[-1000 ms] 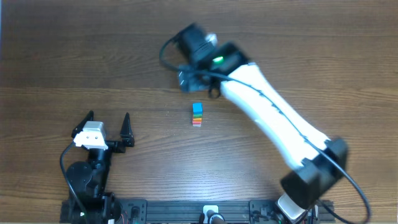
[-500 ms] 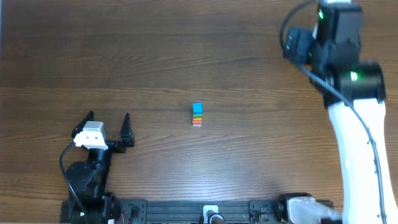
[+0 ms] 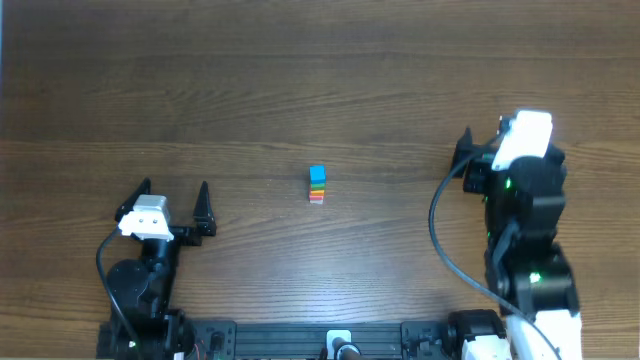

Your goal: Stack Cubes

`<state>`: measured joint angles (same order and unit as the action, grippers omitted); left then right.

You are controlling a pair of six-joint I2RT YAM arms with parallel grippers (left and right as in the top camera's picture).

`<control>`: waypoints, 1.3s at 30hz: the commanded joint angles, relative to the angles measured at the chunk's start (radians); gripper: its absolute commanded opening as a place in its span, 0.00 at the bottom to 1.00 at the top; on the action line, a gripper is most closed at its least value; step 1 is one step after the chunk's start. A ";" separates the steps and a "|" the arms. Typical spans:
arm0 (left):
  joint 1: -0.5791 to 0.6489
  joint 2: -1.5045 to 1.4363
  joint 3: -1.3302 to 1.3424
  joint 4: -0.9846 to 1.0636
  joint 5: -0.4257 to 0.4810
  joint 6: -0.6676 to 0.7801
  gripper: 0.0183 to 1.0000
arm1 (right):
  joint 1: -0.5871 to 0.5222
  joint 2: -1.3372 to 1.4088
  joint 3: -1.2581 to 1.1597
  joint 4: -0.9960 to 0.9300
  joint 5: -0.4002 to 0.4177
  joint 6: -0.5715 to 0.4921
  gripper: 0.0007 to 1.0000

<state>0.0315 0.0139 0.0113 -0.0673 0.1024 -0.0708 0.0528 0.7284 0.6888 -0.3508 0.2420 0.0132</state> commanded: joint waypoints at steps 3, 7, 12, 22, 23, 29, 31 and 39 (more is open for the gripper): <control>0.005 -0.007 -0.005 0.000 0.013 0.011 1.00 | -0.006 -0.194 -0.253 0.182 -0.021 -0.010 0.99; 0.005 -0.007 -0.005 0.000 0.013 0.011 1.00 | -0.006 -0.294 -0.371 0.251 -0.040 -0.011 0.99; 0.005 -0.007 -0.005 0.000 0.013 0.011 1.00 | -0.006 -0.406 -0.477 0.292 -0.040 -0.011 0.99; 0.005 -0.007 -0.005 0.000 0.013 0.011 1.00 | -0.006 -0.608 -0.598 0.248 -0.095 -0.042 0.99; 0.005 -0.007 -0.005 0.000 0.013 0.011 1.00 | -0.006 -0.623 -0.605 0.246 -0.095 -0.042 0.99; 0.005 -0.007 -0.005 0.000 0.013 0.011 1.00 | -0.006 -0.724 -0.653 0.238 -0.099 -0.045 0.99; 0.005 -0.007 -0.005 0.000 0.013 0.011 1.00 | -0.006 -0.723 -0.661 0.239 -0.104 -0.045 0.99; 0.005 -0.007 -0.005 0.000 0.013 0.011 1.00 | -0.006 -0.723 -0.684 0.288 -0.122 -0.045 0.99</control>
